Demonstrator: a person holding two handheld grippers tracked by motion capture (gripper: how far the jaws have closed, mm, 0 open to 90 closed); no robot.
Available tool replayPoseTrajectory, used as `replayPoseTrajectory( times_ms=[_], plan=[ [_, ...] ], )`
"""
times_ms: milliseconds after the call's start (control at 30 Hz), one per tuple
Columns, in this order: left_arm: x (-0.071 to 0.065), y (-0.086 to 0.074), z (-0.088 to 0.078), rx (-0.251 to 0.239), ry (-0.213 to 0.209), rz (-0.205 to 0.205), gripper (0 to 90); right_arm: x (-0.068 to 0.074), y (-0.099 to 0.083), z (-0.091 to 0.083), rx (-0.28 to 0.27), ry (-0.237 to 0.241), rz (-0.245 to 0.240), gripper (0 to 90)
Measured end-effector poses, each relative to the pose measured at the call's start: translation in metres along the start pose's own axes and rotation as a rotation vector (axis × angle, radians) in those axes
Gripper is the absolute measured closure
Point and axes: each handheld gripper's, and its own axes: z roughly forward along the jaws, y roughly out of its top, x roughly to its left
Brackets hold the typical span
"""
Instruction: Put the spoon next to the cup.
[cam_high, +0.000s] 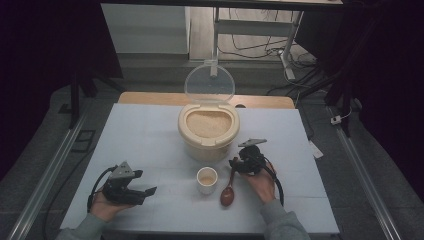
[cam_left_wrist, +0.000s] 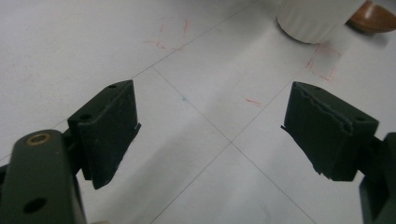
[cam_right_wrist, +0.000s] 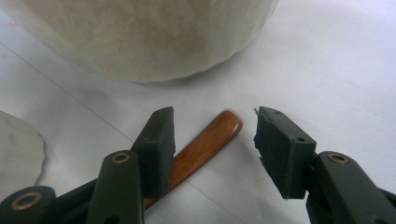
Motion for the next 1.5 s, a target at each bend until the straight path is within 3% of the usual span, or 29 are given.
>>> replayPoseTrajectory(
  times_ms=[167,467,600,800,933,1200,1267,1500],
  plan=[
    [0.001,0.0,-0.001,-0.011,0.004,-0.001,17.4,-0.005,-0.002,-0.017,-0.076,0.031,0.033,44.6],
    [0.001,0.0,-0.004,-0.035,0.019,0.006,17.1,0.002,-0.016,-0.057,-0.207,0.148,-0.072,44.4],
    [0.002,-0.001,-0.006,-0.051,0.032,0.001,16.4,0.007,-0.025,-0.07,-0.234,0.145,-0.14,43.5],
    [0.0,-0.003,-0.006,-0.045,0.03,0.005,16.0,0.006,-0.047,-0.085,-0.271,0.129,-0.176,41.9],
    [-0.002,-0.005,-0.008,-0.047,0.033,0.017,15.8,0.0,-0.061,-0.097,-0.289,0.142,-0.168,41.6],
    [-0.004,-0.008,-0.008,-0.041,0.035,0.027,15.7,-0.013,-0.093,-0.118,-0.304,0.125,-0.167,41.2],
    [-0.004,-0.008,-0.008,-0.042,0.036,0.027,15.7,-0.016,-0.099,-0.12,-0.296,0.101,-0.182,41.3],
    [-0.004,-0.009,-0.009,-0.049,0.042,0.031,15.6,-0.026,-0.106,-0.121,-0.293,0.104,-0.169,41.0]
  ],
)
